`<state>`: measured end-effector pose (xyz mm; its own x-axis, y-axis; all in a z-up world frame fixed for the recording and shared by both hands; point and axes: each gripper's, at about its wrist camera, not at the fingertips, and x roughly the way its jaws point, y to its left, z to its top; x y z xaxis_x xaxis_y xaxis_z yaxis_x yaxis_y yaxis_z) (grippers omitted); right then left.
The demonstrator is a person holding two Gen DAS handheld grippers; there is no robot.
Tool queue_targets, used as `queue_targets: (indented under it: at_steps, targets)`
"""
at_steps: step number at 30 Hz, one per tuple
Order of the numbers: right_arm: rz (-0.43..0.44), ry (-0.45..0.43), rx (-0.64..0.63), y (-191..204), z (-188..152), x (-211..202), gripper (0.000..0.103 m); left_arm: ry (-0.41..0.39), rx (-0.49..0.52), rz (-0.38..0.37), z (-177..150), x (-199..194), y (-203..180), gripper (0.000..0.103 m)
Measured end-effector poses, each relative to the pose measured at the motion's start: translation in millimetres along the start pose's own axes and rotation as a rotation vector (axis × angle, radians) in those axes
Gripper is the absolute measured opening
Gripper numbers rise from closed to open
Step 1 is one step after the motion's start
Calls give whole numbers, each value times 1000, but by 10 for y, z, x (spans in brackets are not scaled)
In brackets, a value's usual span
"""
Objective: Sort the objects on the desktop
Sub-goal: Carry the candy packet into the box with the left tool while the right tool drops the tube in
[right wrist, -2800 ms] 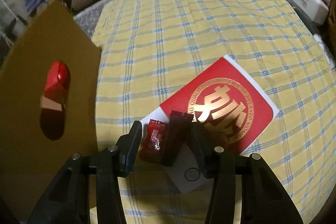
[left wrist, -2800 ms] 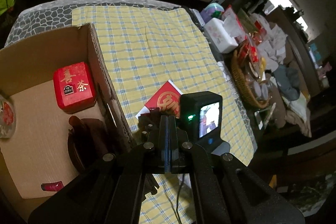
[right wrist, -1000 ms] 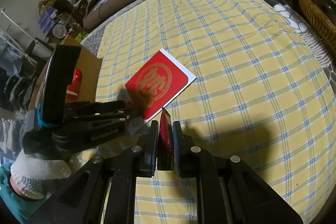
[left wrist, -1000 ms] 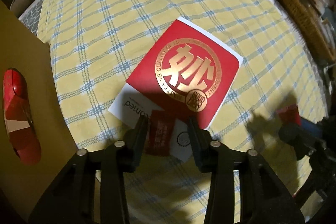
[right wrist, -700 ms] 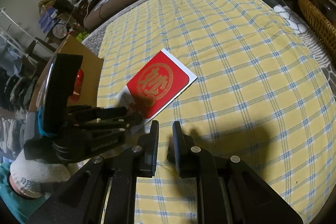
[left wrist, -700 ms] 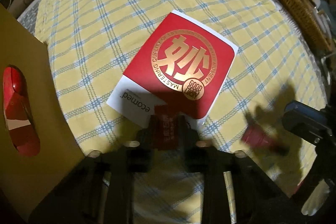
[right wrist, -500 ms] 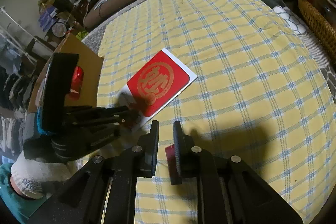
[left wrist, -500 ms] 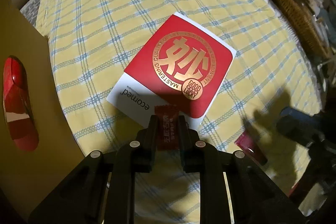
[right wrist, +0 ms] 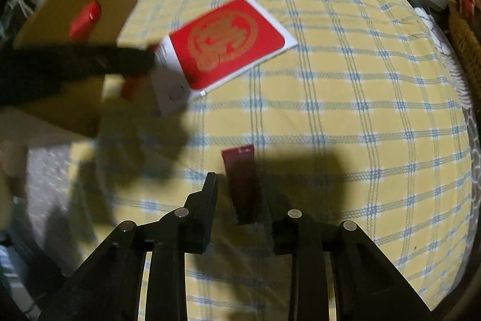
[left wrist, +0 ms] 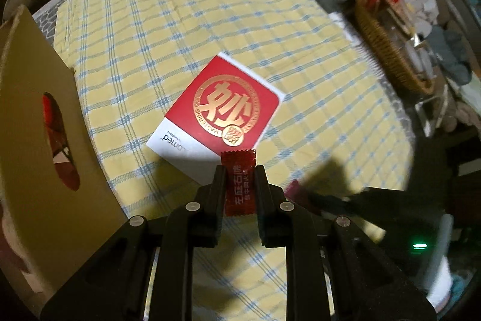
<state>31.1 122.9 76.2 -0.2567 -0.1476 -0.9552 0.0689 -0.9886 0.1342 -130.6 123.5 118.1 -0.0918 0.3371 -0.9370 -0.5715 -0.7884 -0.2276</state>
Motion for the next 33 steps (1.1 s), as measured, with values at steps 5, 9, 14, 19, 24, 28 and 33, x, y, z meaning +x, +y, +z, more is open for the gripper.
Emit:
queue_targets:
  at_steps: [5, 9, 14, 19, 24, 28, 33]
  targets:
    - [-1, -35, 31, 15, 11, -128, 17, -29, 1, -18, -11, -235, -22, 17]
    - [22, -76, 51, 57, 90, -415, 17, -56, -11, -25, -34, -465, 68, 17]
    - [68, -148, 45, 285, 288, -874, 17, -104, -29, -30, -124, -833, 257, 17]
    - [121, -203, 7, 720, 516, -1195, 17, -145, -58, -26, -271, -1164, 539, 17]
    - [151, -226, -50, 1261, 718, -1305, 17, -173, -102, -1, -438, -1427, 940, 17]
    - [173, -221, -83, 1618, 838, -1248, 18, -186, -144, 22, -595, -1580, 1324, 17]
    - [175, -210, -132, 2029, 960, -1157, 18, -194, -185, 56, -793, -1713, 1755, 17]
